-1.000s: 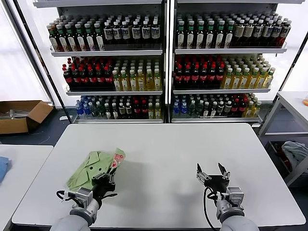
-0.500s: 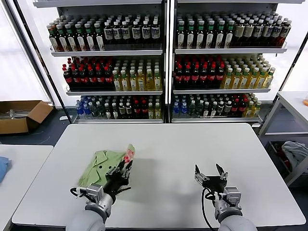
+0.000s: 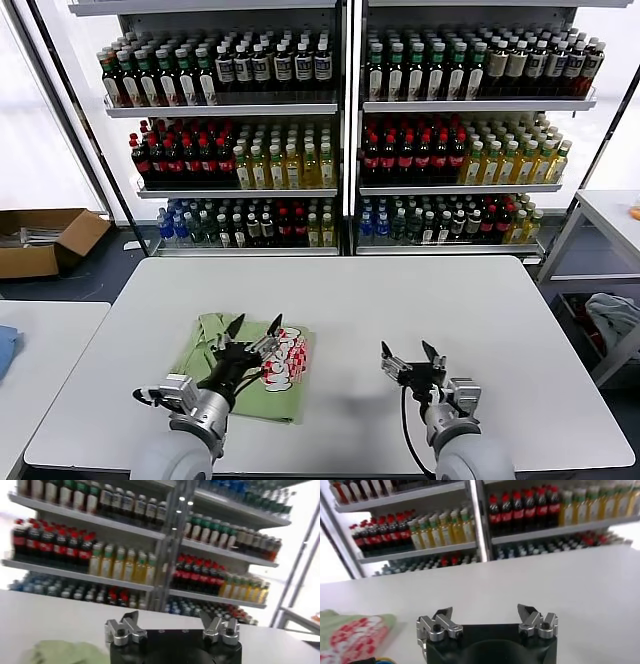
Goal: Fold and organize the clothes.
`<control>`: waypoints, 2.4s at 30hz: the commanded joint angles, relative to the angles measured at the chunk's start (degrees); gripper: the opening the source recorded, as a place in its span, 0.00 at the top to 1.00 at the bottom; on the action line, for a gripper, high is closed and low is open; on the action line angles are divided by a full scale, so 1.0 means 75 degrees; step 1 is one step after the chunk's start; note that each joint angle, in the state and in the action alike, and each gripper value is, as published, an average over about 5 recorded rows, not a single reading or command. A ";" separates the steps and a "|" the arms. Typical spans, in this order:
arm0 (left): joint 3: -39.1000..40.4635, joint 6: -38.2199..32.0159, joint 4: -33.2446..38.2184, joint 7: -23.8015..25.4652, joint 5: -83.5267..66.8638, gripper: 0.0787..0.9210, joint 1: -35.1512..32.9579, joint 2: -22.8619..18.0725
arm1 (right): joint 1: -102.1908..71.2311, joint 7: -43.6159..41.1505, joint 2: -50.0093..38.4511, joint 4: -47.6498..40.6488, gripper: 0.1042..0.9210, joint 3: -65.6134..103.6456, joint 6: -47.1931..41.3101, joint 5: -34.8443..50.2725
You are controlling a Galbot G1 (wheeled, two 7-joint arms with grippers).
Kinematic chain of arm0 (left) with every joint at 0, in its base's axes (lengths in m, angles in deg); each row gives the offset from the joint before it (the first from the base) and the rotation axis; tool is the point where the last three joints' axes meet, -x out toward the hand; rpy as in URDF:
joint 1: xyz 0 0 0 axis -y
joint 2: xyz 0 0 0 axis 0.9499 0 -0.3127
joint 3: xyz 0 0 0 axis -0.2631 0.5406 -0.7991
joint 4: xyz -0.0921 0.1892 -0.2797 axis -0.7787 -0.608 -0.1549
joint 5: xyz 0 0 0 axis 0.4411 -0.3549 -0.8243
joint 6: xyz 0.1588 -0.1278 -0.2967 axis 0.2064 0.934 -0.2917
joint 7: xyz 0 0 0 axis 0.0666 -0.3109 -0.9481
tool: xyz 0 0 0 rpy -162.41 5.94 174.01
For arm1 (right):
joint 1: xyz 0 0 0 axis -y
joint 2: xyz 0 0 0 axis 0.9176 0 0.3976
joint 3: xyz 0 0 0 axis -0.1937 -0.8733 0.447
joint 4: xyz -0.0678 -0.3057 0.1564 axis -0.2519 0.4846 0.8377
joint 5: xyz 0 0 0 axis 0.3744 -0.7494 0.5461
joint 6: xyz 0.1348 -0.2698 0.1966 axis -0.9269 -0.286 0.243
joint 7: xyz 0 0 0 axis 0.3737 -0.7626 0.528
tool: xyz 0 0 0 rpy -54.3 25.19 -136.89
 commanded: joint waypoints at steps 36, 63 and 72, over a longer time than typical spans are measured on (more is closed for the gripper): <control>-0.1657 0.0363 -0.0264 -0.1060 0.0445 0.12 -0.0236 0.0344 | 0.2345 0.1392 0.0921 -0.2131 0.27 -0.3006 -0.0427 0.2226; -0.1524 0.0399 -0.0137 -0.1105 0.0449 0.12 -0.0282 0.0111 | 0.2334 0.1245 0.0000 -0.1773 1.00 -0.2217 -0.0435 0.1884; -0.1356 0.0400 -0.0135 -0.1110 0.0515 0.12 -0.0261 -0.0004 | 0.2305 0.0982 -0.0790 -0.2078 1.00 -0.1405 -0.0434 0.1790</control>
